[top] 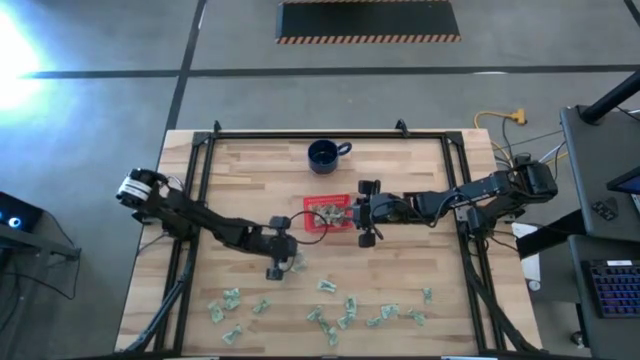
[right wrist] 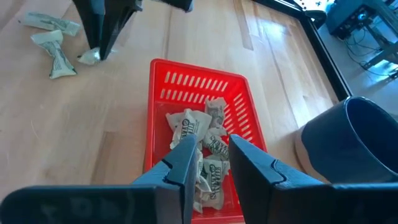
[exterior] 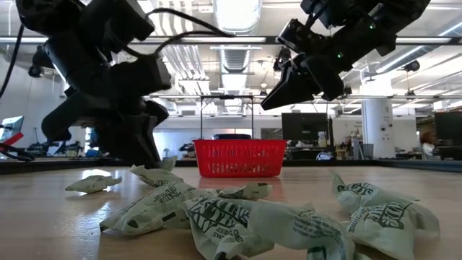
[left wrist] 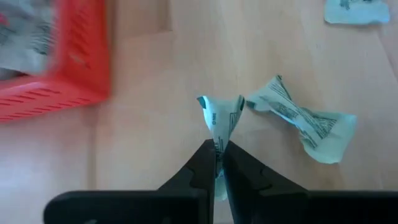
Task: Pick and place items into bin
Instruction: Put the stevia packet into the red bin
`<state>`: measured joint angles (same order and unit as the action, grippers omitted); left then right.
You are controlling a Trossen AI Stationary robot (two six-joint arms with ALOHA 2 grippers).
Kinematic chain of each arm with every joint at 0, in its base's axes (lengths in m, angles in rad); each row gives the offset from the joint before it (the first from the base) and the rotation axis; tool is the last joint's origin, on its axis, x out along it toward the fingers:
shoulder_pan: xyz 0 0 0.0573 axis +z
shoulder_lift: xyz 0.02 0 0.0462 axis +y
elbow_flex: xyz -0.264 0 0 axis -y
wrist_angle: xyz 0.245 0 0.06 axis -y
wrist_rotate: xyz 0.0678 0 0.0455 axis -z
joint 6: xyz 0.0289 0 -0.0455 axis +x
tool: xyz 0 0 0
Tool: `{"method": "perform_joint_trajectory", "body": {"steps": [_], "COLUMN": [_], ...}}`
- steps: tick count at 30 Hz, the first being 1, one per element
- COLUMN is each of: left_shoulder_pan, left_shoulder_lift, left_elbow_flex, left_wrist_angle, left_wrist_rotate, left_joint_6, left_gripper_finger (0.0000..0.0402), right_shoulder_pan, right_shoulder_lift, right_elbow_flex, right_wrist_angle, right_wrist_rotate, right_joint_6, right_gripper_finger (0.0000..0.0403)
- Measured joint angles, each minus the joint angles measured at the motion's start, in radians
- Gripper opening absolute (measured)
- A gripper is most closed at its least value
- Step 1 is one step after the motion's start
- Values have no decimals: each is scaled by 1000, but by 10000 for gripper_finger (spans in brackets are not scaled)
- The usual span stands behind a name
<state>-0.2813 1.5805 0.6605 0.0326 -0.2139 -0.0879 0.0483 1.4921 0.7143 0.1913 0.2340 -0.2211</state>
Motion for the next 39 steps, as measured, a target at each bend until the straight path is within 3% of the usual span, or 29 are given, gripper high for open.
{"method": "perform_joint_trajectory", "body": {"steps": [5, 9, 12, 17, 31, 39], "left_shoulder_pan": [1, 7, 33, 101, 236, 240], "left_shoulder_lift": [-70, -123, -141, -130, -39, -11], "left_elbow_flex": [0, 5, 6, 7, 56, 84], "left_wrist_angle": [2, 25, 135, 290, 297, 292], "left_wrist_rotate": [-67, -216, -297, -296, -186, -170], "left_joint_6": [47, 137, 223, 341, 356, 362], "left_gripper_finger": [12, 13, 13, 13, 16, 88], "right_shoulder_pan": [0, 0, 0, 0, 0, 6], "right_shoulder_lift": [0, 0, 0, -4, -57, -60], "right_elbow_flex": [0, 0, 0, 0, 0, 0], "right_wrist_angle": [-5, -6, -3, -2, -66, -149], "right_wrist_rotate": [0, 1, 1, 1, 2, 0], "right_joint_6": [-13, -19, -24, -26, -15, 63], "right_gripper_finger": [82, 80, 76, 72, 72, 68]}}
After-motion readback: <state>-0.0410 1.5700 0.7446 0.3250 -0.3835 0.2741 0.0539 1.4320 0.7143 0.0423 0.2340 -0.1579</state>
